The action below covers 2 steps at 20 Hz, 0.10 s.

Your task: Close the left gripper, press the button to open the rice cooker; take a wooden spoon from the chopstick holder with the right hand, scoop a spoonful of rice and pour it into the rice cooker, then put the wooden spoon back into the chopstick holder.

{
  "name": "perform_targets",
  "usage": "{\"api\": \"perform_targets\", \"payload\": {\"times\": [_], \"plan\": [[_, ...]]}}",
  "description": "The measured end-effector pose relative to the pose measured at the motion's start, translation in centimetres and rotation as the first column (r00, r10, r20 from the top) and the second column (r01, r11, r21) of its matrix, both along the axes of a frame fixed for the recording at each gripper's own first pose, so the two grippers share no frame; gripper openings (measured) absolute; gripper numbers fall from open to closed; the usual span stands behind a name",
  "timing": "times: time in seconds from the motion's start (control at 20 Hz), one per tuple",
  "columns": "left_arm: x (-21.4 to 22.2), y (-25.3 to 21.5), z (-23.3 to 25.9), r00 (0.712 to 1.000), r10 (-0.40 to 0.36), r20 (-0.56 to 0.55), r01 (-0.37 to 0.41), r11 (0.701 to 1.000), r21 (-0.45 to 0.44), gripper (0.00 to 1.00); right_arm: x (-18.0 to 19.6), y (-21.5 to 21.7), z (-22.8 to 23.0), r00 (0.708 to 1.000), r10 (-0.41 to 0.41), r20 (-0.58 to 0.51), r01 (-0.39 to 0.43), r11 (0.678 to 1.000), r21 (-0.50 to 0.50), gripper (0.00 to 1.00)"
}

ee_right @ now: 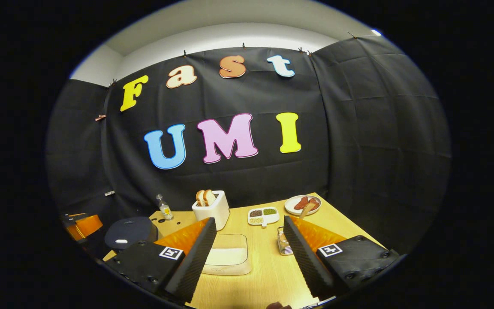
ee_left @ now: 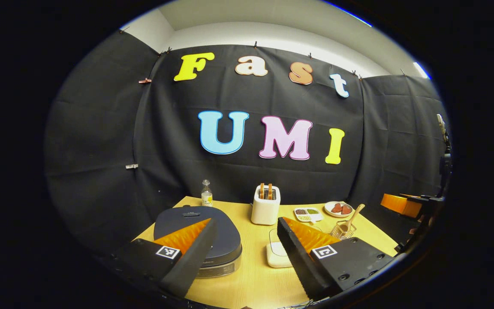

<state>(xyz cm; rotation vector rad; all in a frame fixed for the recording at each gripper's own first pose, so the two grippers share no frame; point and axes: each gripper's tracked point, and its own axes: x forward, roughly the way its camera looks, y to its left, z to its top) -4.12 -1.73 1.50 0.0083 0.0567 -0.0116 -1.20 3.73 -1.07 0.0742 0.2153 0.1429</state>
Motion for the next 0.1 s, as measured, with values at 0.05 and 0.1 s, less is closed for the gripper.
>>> {"api": "perform_targets", "payload": {"times": [0.05,0.1], "plan": [[-0.13,-0.09,-0.12,1.000,0.003,-0.004,-0.003,1.000,-0.004,0.96,0.16,-0.16,-0.13,1.000,-0.003,-0.003,0.003,1.000,-0.003,0.98],[-0.30,-0.13,-0.21,1.000,0.009,-0.006,-0.009,1.000,-0.003,0.96,0.31,-0.05,-0.31,1.000,-0.002,-0.009,0.002,1.000,-0.002,0.99]]}}
